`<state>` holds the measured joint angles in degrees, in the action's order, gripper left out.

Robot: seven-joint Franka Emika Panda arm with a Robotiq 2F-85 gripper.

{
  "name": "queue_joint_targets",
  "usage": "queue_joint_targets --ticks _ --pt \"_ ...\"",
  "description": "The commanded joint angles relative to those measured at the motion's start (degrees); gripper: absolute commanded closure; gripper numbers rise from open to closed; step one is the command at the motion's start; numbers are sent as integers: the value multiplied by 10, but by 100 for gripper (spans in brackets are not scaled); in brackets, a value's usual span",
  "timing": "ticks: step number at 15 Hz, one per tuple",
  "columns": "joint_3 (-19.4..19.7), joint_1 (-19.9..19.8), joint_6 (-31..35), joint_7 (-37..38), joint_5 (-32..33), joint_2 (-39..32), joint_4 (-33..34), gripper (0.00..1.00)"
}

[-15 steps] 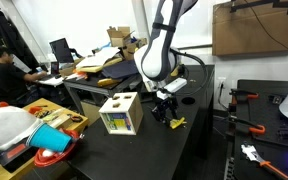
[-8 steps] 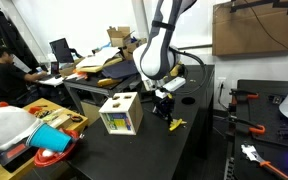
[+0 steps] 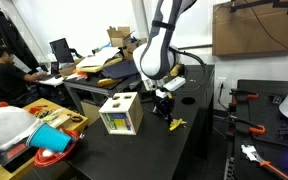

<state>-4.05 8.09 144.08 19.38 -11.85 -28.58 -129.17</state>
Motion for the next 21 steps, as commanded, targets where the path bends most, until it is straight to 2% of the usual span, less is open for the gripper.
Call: queue_joint_targets --ticks 1,4,11,14,21 --pt "1 -2 -32 -25 15 54 -28 98" --pt "0 -7 -85 -55 30 98 -35 98" --pt "0 -14 -277 -98 67 214 -23 98" --pt "-2 -19 -347 -142 64 254 -11 98" --pt "-6 -16 -465 -239 60 296 46 98"
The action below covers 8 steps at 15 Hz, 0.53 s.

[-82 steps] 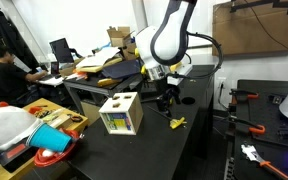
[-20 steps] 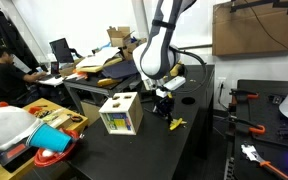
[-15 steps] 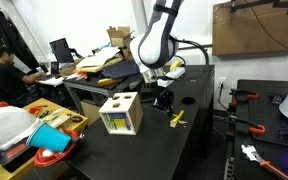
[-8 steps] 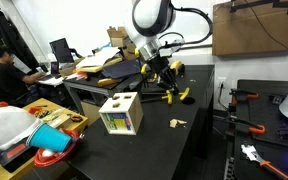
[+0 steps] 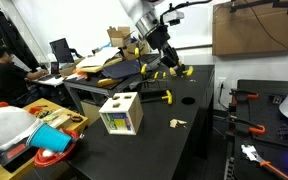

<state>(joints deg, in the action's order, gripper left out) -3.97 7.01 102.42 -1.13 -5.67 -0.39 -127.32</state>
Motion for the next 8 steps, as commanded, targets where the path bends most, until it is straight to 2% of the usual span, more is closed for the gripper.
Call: queue_joint_targets --ticks 1,8 --pt "-7 -5 -60 -44 -5 13 40 98" --pt "-19 1 -135 -48 2 -45 159 98"
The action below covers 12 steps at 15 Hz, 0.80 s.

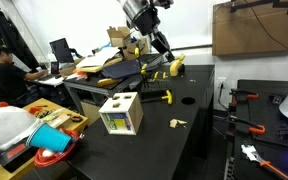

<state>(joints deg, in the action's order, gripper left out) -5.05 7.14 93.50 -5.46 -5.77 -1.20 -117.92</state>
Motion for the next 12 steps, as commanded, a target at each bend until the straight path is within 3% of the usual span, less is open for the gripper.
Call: queue_joint_targets --ticks 1,12 --pt "-10 1 -55 -3 5 -48 83 98" --pt "-22 13 -143 -1 69 -157 221 98"
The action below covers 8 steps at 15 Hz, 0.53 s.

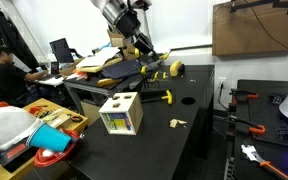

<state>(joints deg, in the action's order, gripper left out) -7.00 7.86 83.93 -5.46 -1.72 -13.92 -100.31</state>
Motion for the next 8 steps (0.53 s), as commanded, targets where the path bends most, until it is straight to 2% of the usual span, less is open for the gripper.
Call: queue_joint_targets --ticks 1,8 --pt "-3 9 -60 0 42 -40 54 98" --pt "-7 35 -142 -10 141 -109 116 98"
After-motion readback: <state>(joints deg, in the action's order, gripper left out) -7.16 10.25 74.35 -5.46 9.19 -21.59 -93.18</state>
